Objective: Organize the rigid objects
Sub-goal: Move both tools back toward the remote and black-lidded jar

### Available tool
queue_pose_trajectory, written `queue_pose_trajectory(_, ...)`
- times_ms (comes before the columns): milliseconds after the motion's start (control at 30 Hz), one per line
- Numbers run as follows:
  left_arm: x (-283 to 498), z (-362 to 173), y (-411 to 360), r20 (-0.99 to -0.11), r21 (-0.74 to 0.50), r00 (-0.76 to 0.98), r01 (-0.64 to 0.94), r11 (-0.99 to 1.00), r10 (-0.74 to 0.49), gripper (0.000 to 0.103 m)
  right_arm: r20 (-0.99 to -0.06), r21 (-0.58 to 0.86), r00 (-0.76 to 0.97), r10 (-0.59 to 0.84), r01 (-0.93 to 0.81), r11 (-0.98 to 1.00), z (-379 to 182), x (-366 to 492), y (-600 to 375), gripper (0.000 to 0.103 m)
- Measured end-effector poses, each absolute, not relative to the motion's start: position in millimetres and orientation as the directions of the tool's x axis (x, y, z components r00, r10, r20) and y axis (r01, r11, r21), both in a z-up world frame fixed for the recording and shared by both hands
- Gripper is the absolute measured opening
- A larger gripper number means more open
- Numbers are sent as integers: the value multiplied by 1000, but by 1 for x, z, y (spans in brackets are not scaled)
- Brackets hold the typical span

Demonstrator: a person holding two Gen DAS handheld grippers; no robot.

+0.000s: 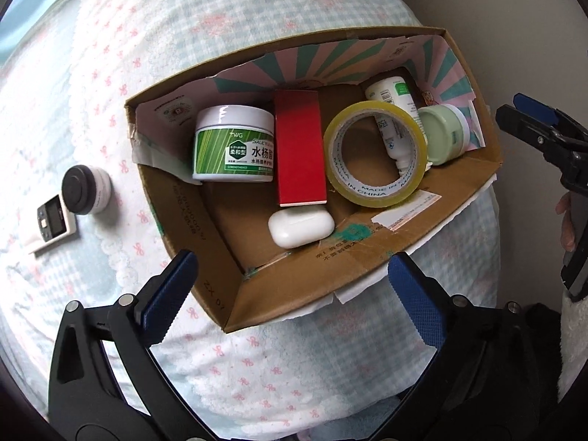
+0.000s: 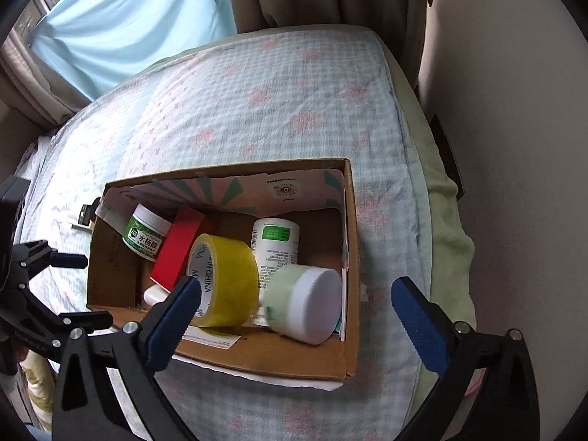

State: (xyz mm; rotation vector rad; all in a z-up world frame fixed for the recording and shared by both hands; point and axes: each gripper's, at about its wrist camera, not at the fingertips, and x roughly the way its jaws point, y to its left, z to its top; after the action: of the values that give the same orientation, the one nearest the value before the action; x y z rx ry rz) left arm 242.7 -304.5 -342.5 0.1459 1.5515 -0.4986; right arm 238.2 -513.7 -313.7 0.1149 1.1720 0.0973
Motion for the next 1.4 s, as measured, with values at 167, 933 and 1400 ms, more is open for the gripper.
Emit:
queue_pose_trajectory(167,241,-325,-293,-977,-201,-21,405,892,-211,103,-906,170,400,141,39,985,-300,234,-513,103)
queue_pose_trajectory(933,192,-224,-178,-967,-141,135,416,898,-214,103,-861,126,499,93,32,992,-206,180,-419,103)
queue_pose_trajectory(1400,188,-207,-7,-945,-61,225,589,805,-236,103,-836,124,546,52,96,988,-184,133,-266,103)
